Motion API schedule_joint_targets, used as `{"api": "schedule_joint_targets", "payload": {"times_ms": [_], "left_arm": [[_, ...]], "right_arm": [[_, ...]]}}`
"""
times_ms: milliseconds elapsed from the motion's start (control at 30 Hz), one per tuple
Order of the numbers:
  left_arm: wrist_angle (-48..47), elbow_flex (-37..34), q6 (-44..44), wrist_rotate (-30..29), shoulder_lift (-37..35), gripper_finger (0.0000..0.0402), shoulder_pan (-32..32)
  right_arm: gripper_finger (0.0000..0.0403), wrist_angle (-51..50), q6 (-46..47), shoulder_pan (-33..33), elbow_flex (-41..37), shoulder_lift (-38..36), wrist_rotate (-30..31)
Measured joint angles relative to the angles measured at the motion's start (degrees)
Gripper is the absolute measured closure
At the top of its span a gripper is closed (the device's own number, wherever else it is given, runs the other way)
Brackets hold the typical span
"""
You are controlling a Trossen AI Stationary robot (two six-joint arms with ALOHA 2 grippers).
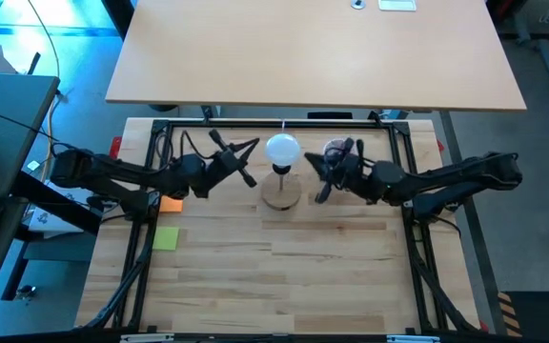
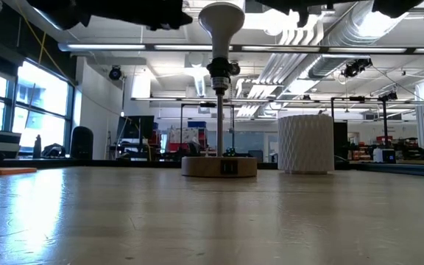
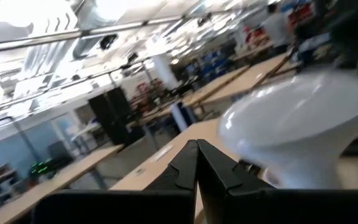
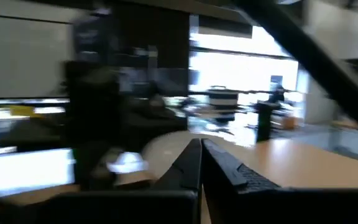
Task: Screw lightbulb
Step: Insert the white lightbulb into the brown lamp
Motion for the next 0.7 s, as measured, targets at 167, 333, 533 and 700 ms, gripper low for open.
{"api": "schedule_joint_targets", "payload": {"times_ms": [167,333,533,700], "left_arm": [[1.77,0.02,-2.17,6.76,0.38,0.0401,-0.92],[1.78,0.02,-4.87,7.7,2.4,0.0401,1.2],[1.55,0.0,-7.79,7.41,4.22,0.0401,4.71],[0.24,0.0,-4.2,-0.28,3.37,0.0402,4.26]], "right_arm": [[0.0402,-2.0,5.77,-3.0,0.0,0.27,1.07],[0.0402,-4.03,12.55,-5.06,-0.02,0.81,-8.54],[0.0402,-4.11,15.82,-4.9,-0.02,0.82,-22.39],[0.0402,-4.71,11.66,-3.1,-0.02,-0.5,-21.15]]}}
